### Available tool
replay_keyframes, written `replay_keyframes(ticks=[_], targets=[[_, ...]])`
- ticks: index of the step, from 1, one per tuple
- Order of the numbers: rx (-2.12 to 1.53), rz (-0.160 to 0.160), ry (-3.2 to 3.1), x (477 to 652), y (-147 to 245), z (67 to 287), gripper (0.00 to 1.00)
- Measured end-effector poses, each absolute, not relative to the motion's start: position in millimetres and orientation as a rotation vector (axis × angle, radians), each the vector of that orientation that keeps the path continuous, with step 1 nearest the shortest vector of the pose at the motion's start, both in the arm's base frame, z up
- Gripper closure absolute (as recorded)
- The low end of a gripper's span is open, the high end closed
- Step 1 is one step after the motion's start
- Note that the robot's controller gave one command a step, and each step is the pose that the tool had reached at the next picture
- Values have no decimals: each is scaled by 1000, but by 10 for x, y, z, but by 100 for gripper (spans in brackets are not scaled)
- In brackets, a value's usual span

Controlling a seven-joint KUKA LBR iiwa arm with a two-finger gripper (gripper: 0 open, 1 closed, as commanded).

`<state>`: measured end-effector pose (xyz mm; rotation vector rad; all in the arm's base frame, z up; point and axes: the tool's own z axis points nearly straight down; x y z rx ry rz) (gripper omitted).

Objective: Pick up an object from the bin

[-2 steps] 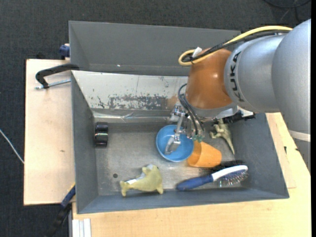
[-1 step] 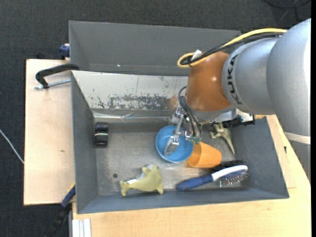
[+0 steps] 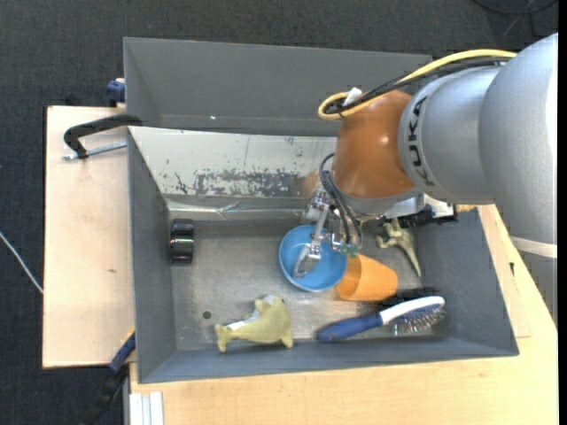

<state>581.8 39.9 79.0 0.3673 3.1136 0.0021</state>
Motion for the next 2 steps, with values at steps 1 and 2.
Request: replay_keyframes(ticks=[1, 2], targets=[[367, 3, 3115, 5829, 405, 800, 0], [366, 3, 3115, 5840, 410, 809, 0]])
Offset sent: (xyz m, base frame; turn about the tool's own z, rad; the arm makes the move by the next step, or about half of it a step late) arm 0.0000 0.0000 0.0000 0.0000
